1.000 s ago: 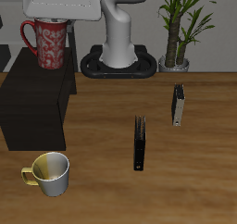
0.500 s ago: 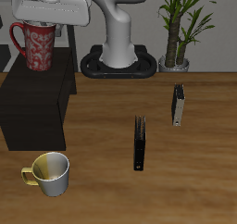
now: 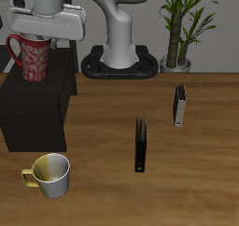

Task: Place the red mug on top of the shelf

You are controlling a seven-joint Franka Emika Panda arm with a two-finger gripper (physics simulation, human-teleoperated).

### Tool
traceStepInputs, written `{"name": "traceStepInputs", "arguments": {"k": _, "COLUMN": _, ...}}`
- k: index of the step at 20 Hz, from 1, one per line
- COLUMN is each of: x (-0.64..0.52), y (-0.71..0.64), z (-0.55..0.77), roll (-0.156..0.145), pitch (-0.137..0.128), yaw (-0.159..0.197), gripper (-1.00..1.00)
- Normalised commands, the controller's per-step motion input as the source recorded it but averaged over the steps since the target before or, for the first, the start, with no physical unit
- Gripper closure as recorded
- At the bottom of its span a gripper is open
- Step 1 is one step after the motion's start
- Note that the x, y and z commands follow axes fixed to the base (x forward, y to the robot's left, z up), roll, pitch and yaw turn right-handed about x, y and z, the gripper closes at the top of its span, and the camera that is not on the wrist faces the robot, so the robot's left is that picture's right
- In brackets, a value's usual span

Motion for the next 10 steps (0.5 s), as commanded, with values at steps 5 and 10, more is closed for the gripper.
{"name": "traceStepInputs", "arguments": {"k": 5, "x": 0.00, "y": 0.01, "z": -0.34, "roll": -0.003, "pitch": 0.030, "yaw": -0.031, "gripper": 1.00}}
{"name": "traceStepInputs", "arguments": {"k": 10, "x": 0.04, "y": -0.06, "z": -0.32, "roll": -0.035, "pitch": 0.053, "yaw": -0.024, "gripper": 1.00}}
